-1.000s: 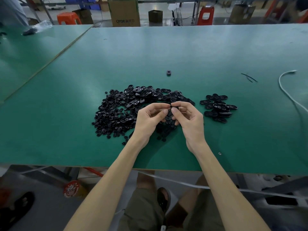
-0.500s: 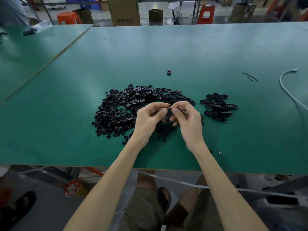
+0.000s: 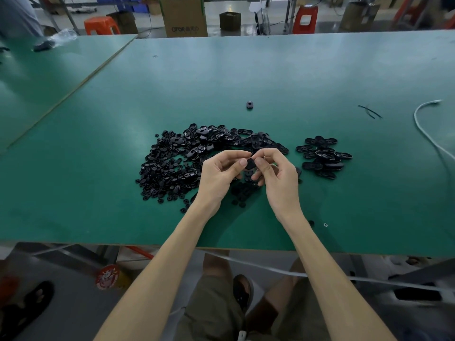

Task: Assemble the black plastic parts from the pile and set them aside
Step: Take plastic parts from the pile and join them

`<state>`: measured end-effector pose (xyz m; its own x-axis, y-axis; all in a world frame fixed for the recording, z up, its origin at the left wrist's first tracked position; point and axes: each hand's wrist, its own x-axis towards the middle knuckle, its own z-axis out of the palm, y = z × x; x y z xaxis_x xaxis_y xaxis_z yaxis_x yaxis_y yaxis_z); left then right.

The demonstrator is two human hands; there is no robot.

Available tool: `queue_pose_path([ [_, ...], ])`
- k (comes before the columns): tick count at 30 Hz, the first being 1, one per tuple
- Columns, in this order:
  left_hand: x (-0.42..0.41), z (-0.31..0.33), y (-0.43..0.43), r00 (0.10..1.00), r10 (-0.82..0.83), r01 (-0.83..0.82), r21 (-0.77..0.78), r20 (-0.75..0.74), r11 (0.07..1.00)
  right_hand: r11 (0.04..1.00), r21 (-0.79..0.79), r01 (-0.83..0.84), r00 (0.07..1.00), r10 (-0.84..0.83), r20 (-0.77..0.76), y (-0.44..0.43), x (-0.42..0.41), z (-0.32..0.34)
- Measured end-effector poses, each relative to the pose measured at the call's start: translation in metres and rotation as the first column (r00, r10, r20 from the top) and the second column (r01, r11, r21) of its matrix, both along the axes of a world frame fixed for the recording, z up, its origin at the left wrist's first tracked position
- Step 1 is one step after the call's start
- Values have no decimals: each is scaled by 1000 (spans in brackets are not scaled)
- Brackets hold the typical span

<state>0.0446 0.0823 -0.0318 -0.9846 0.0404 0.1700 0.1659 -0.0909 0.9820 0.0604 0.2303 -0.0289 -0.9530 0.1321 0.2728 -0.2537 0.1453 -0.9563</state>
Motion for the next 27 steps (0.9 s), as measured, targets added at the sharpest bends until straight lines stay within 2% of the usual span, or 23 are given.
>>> queue_pose_path([
  [10, 0, -1, -1, 999, 33, -33, -25, -2, 999, 999, 47, 2, 1000, -1, -28, -2, 2, 4],
  [27, -1, -3, -1, 1000, 15, -16, 65, 20, 998, 994, 108, 21, 995, -10, -98, -6, 0, -2],
])
